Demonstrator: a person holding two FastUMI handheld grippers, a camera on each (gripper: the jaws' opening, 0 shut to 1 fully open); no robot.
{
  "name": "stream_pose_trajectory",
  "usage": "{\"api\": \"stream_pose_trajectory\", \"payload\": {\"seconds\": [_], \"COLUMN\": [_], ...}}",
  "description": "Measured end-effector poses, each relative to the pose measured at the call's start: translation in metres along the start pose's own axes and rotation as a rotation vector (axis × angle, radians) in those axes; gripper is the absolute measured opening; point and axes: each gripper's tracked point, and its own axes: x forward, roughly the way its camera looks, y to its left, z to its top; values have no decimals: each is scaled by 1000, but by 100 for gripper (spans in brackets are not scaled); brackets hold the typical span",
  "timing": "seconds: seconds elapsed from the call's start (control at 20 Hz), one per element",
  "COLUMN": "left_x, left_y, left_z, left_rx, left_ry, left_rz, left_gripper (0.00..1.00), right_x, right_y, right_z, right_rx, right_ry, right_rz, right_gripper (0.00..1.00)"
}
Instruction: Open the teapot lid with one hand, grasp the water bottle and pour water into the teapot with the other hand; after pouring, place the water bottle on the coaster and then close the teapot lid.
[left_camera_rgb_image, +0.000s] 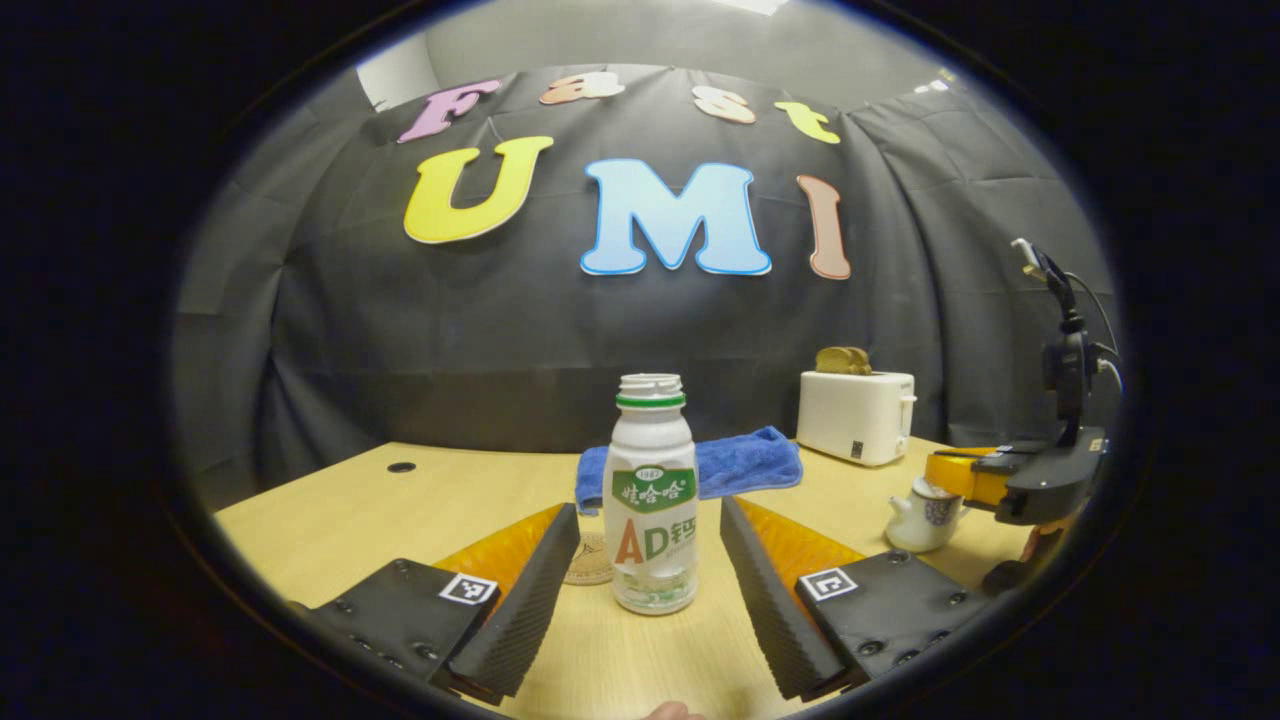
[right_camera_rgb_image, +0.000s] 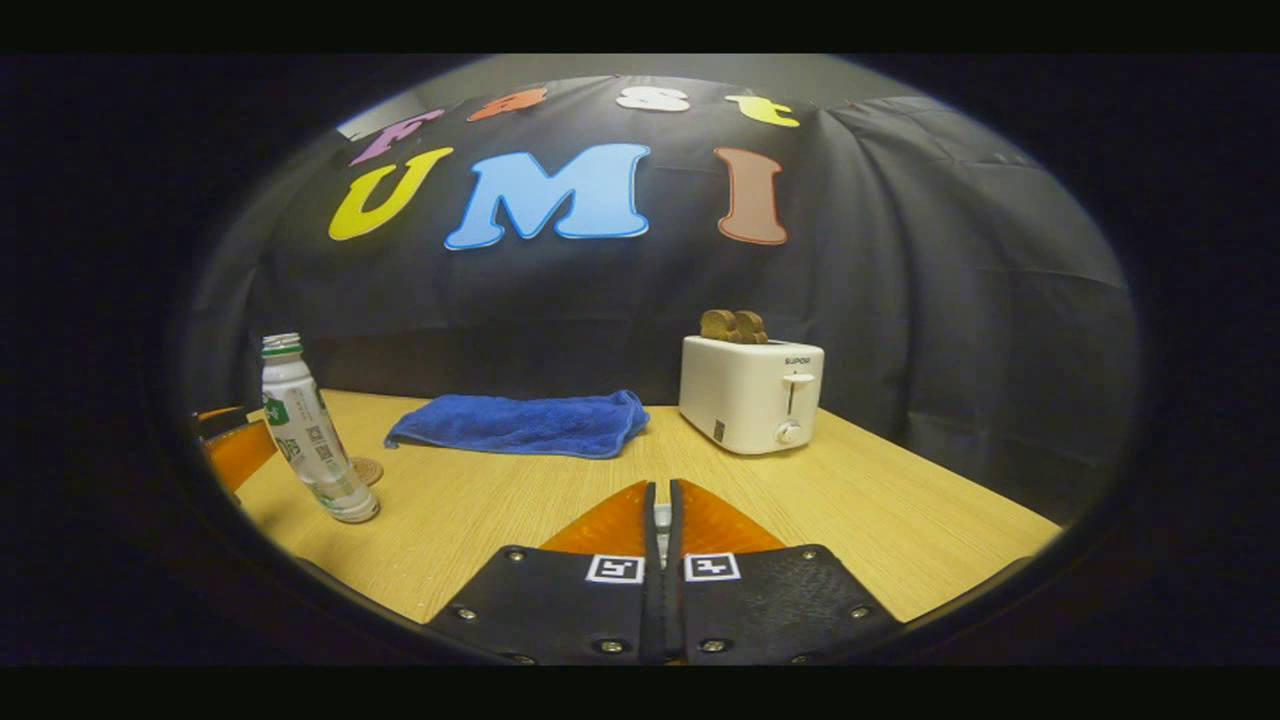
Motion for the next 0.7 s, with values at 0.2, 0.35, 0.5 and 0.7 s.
{"api": "stream_pose_trajectory", "payload": {"seconds": [0.2,0.35,0.5,0.7], "left_x": [21,36,52,65], "left_y": [-3,5,6,7], "left_z": [-12,-24,-35,-35], "left_rx": [0,-1,-22,-37], "left_ry": [26,59,92,98], "left_rz": [-7,-1,-7,-9], "left_gripper": [94,99,94,95], "right_x": [-1,-5,-7,-9], "right_y": [-1,-3,-3,-6], "right_z": [3,9,15,13], "right_rx": [-5,6,4,12], "right_ry": [-16,-36,-58,-55], "right_rz": [4,6,6,8], "right_gripper": [1,0,1,1]}}
